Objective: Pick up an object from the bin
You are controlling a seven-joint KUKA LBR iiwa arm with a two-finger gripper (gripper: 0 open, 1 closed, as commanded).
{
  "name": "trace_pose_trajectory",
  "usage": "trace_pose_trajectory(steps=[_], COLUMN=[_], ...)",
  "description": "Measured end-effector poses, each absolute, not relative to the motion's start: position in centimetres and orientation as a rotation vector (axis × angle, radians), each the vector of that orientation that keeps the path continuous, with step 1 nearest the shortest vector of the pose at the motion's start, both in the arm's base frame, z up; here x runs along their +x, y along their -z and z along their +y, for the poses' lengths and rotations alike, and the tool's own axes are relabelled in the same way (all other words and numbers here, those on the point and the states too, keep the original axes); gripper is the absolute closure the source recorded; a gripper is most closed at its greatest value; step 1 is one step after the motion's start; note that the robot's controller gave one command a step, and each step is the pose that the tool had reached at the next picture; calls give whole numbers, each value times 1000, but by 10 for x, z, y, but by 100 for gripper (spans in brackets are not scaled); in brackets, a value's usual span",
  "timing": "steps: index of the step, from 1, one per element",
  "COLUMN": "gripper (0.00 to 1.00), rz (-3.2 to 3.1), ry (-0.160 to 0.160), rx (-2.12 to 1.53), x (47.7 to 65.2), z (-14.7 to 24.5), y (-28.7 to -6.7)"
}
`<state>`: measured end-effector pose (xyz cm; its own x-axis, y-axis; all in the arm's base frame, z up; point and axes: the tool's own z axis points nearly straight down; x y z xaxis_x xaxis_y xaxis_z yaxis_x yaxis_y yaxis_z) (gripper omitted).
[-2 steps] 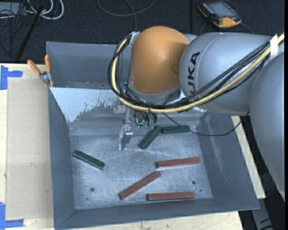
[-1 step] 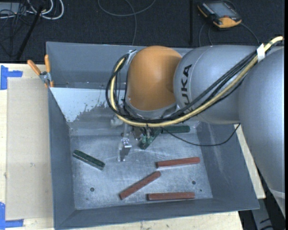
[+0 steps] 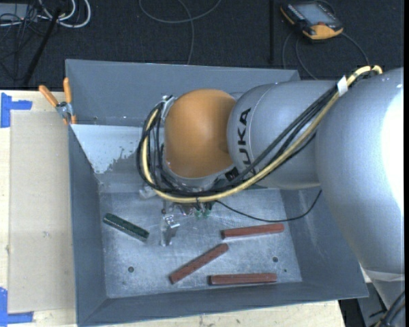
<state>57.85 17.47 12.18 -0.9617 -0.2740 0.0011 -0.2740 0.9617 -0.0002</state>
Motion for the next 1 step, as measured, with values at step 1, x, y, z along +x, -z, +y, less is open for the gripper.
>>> trace_pose_trajectory(steps=[1], gripper=[0], rz=[-3058], ry=[1], rx=[711], x=[569], z=[187], y=[-101])
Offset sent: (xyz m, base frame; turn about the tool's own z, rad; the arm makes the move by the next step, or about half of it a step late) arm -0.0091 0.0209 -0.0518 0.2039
